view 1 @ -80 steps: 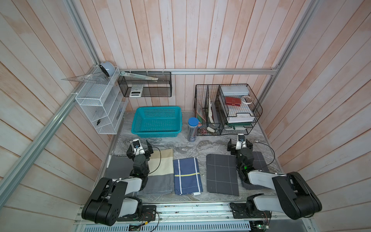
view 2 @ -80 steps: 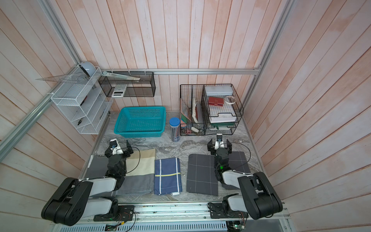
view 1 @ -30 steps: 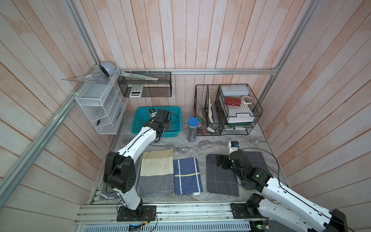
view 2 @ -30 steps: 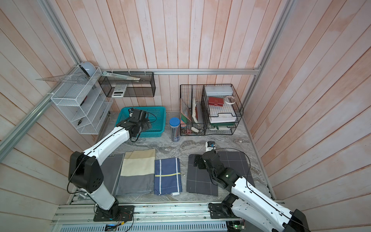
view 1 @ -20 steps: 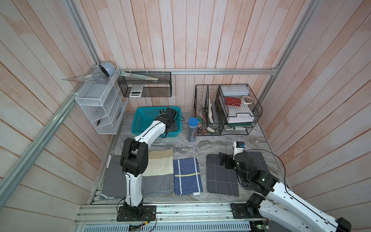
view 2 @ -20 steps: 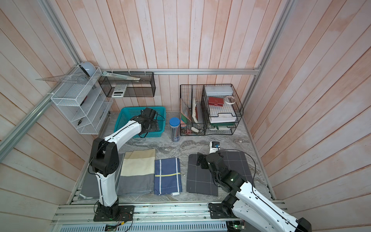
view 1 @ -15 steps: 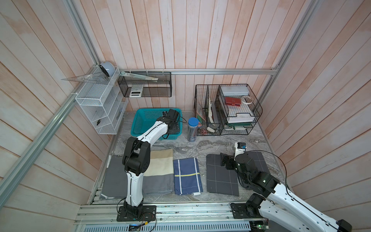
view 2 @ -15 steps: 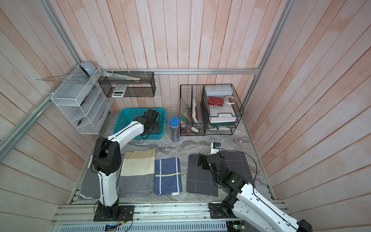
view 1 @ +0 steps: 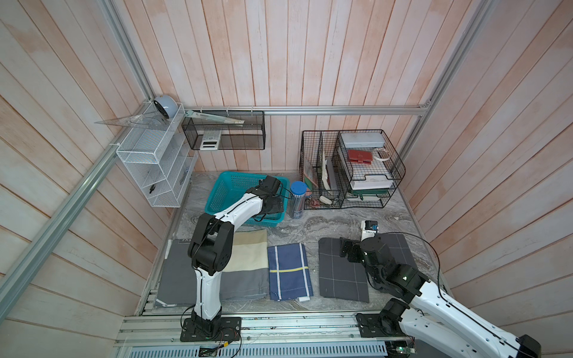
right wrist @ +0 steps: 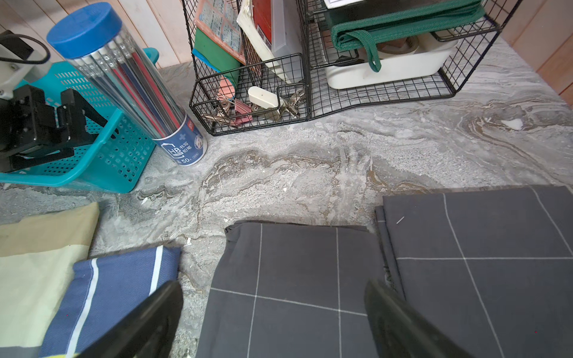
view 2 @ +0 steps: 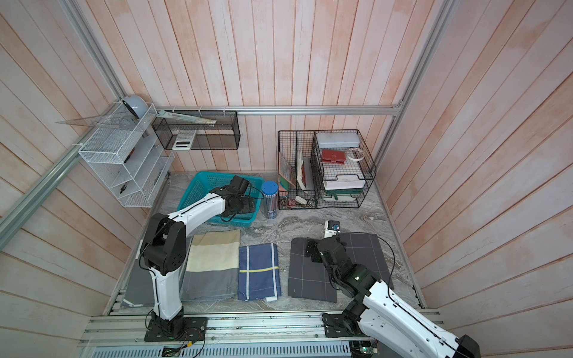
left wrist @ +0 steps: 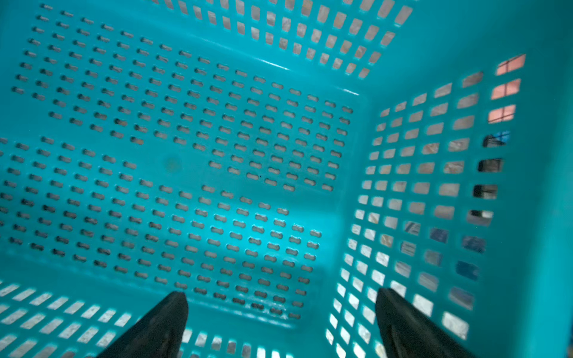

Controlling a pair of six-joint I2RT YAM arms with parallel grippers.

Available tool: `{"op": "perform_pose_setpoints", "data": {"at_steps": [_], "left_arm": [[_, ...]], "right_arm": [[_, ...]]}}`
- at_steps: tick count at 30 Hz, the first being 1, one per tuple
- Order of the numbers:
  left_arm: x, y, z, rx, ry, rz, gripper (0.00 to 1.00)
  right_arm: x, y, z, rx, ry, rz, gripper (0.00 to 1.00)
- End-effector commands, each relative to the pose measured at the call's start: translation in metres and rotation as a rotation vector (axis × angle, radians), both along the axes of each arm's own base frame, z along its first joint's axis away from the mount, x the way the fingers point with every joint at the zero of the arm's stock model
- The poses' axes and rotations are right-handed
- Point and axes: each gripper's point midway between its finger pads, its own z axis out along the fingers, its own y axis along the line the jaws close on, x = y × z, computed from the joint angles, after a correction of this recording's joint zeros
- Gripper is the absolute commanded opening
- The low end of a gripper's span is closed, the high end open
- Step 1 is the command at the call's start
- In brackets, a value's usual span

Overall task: Put the folded pillowcase in the basket
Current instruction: Move the basket to the center of the board, then move the pillowcase to the center of the board.

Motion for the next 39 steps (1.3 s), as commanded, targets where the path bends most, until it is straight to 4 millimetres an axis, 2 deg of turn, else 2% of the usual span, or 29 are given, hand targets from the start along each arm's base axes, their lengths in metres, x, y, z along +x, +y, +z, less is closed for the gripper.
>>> {"op": "perform_pose_setpoints", "data": {"at_steps": [1,8,11,14,17,19,21,25,28,33,39], "left_arm": [[-0.001,-0.017,0.015,-0.072,-0.036,-0.006,1.0],[0.008,-0.028,0.025,-0.133,-0.064,0.015,1.0],[0.008,-0.019,0.034,-0.1,-0.087,0.038,1.0],[0.004,0.009,0.043,-0.052,-0.111,0.105,1.0],[-0.008,0.046,0.058,-0.057,-0.162,0.202,1.0],[-0.021,0.074,0.078,-0.064,-0.23,0.263,1.0],[-0.036,0.092,0.099,-0.076,-0.305,0.291,1.0],[-0.073,0.112,0.128,-0.104,-0.407,0.283,1.0],[-0.101,0.123,0.124,-0.101,-0.409,0.274,1.0],[-0.138,0.134,0.105,-0.12,-0.394,0.273,1.0],[-0.154,0.135,0.091,-0.174,-0.391,0.291,1.0]], "right_arm": [[0.001,-0.001,-0.004,0.004,0.002,-0.019,0.98],[0.0,0.002,-0.006,0.013,0.008,-0.005,0.98],[-0.001,0.008,-0.009,0.013,0.025,0.024,0.98],[-0.002,0.023,-0.016,0.025,0.055,0.079,0.97],[-0.004,0.045,-0.025,0.02,0.083,0.144,0.97],[-0.005,0.059,-0.034,-0.004,0.112,0.183,0.97],[-0.004,0.072,-0.041,-0.025,0.141,0.214,0.96],[-0.001,0.102,-0.056,-0.053,0.202,0.283,0.93],[0.001,0.122,-0.068,-0.07,0.255,0.327,0.9],[-0.001,0.15,-0.091,-0.086,0.345,0.389,0.85],[-0.008,0.169,-0.118,-0.079,0.459,0.428,0.76]]}}
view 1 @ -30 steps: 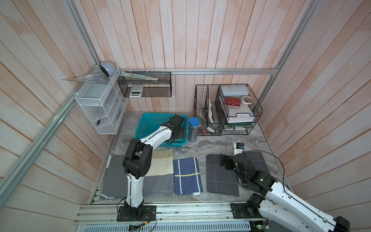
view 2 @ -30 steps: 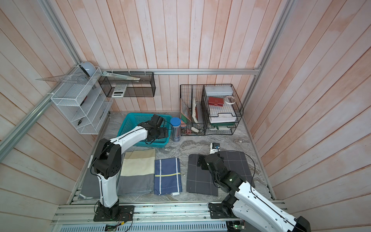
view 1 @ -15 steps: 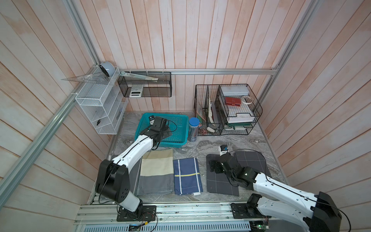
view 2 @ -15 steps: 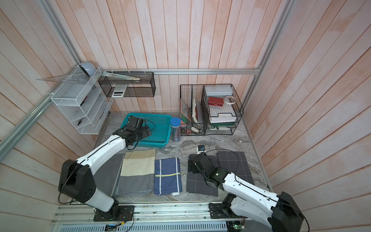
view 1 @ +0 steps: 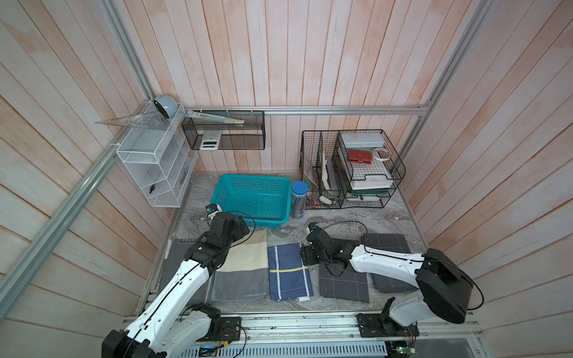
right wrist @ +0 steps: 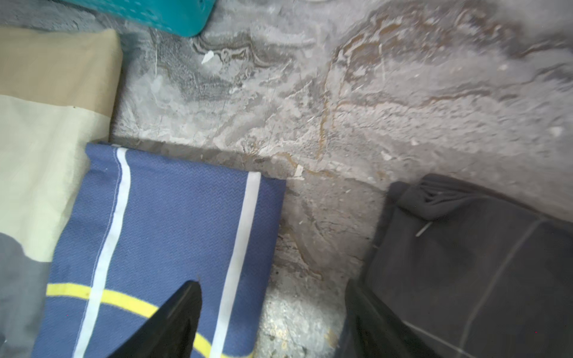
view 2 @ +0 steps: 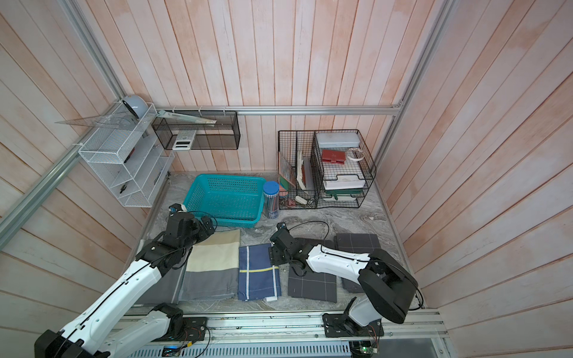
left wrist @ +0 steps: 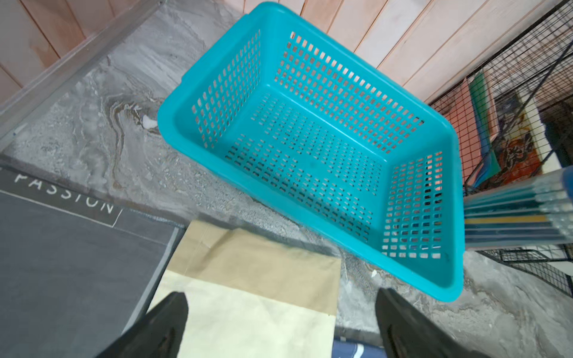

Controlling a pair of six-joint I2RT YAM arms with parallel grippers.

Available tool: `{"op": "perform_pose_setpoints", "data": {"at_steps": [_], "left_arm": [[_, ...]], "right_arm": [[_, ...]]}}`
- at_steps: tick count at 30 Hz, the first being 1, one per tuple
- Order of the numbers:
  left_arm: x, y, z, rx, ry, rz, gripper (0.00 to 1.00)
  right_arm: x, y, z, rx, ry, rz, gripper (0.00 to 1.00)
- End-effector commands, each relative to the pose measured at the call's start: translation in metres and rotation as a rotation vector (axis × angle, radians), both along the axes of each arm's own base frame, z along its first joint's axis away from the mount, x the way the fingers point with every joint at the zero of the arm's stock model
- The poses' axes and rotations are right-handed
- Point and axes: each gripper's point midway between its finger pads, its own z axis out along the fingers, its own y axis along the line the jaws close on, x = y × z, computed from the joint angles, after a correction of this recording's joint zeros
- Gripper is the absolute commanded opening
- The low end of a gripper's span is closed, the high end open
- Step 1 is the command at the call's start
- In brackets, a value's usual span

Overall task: Put the folded pillowcase in the basket
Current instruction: Move the pillowcase to the center of the board.

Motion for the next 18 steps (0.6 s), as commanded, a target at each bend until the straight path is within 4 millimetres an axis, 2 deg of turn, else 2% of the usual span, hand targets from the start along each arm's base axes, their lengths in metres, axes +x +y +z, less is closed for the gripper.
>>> {"op": "perform_pose_setpoints", "data": {"at_steps": [1,5,8,12,16,18], "left_arm": [[-0.002,-0.003,-0.004,-0.044,-0.005,0.0,1.0],[0.0,-0.014,-0.018,-0.064,0.04,-0.04,1.0],[0.002,-0.021,-0.027,-0.075,0.073,-0.071,1.0],[0.005,-0.033,-0.031,-0.096,0.089,-0.119,1.0],[0.007,-0.053,-0.033,-0.082,0.116,-0.209,1.0],[0.007,-0.07,-0.034,-0.05,0.136,-0.286,1.0]], "right_arm": [[-0.008,0.015,-0.007,0.028,0.069,0.028,0.75],[-0.012,0.02,-0.02,0.002,0.118,0.046,0.7],[-0.007,0.013,-0.025,-0.097,0.138,0.047,0.68],[0.014,0.004,-0.031,-0.256,0.125,0.086,0.61],[0.037,0.004,-0.031,-0.237,0.116,0.093,0.58],[0.048,0.004,-0.024,-0.215,0.099,0.095,0.58]]}}
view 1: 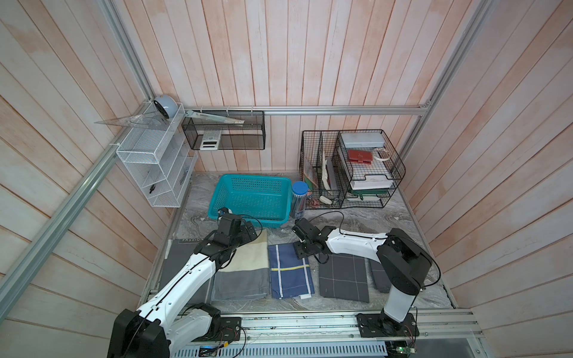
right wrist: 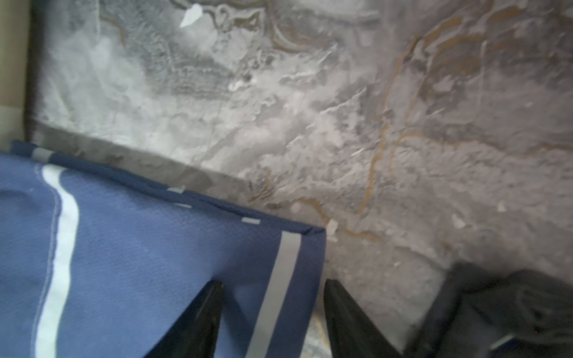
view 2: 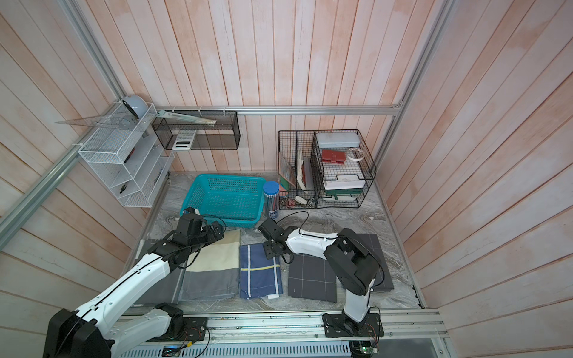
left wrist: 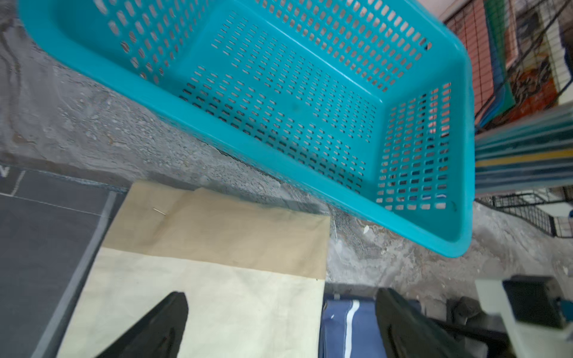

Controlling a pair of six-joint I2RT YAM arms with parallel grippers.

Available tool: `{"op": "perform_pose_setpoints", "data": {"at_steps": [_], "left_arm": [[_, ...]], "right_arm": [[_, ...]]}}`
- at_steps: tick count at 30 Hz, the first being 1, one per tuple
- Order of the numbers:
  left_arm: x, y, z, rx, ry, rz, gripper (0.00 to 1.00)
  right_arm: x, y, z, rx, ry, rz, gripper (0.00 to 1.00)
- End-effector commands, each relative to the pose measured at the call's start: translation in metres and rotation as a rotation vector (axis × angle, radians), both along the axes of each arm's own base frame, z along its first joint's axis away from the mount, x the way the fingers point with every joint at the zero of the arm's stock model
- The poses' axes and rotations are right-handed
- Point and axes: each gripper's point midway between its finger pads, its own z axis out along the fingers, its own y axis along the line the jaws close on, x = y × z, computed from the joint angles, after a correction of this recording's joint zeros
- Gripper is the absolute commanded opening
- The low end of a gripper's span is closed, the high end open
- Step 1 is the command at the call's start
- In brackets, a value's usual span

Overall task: Put the folded pillowcase in the basket
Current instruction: Move the pillowcase to the center of the board.

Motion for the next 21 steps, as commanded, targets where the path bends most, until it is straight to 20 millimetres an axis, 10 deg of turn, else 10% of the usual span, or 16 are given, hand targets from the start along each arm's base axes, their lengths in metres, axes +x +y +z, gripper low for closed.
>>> {"op": "perform_pose_setpoints", "data": {"at_steps": [1,11,21], "left_arm": [[0.004,-0.033,0.007,0.014,-0.002,-0.154,1.0],[0.004,-0.109,-0.011,0.174,0.036,-0.471,1.0],[0.012,-0.175,-0.029,0.376,0.065,-0.694,0.97]], "right_arm": [[0.013,-0.01,0.006,-0.03,-0.01,0.031,0.58],[-0.005,-0.022,0.05,0.113,-0.104,0.017,0.66],[-0.037,-0.103,0.088,0.162,-0.273,-0.216,0.7]]}}
